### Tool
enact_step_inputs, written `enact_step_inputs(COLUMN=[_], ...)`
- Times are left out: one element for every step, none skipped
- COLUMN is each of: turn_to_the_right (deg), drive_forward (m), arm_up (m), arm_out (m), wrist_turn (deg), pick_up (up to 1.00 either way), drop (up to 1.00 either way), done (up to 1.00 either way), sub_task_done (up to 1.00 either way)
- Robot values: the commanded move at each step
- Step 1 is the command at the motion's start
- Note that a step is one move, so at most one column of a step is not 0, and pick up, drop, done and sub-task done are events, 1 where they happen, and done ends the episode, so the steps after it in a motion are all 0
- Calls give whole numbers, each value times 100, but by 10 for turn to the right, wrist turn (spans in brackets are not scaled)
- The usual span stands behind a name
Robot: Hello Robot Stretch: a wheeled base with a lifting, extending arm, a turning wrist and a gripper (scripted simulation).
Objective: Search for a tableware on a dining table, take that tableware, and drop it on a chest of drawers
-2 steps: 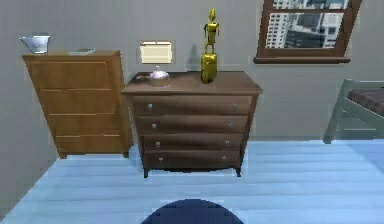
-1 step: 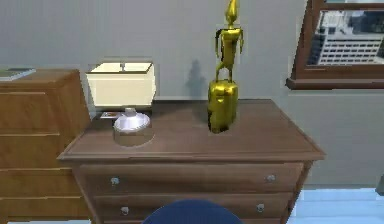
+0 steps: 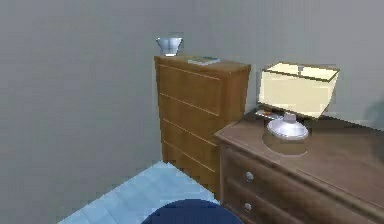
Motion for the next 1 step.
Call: enact_step_inputs(turn_to_the_right=[-360], drive_forward=[0], arm_up=[0], arm_out=[0], wrist_turn=[0], pick_up=[0], drop=[0], done=[0], sub_task_done=[0])
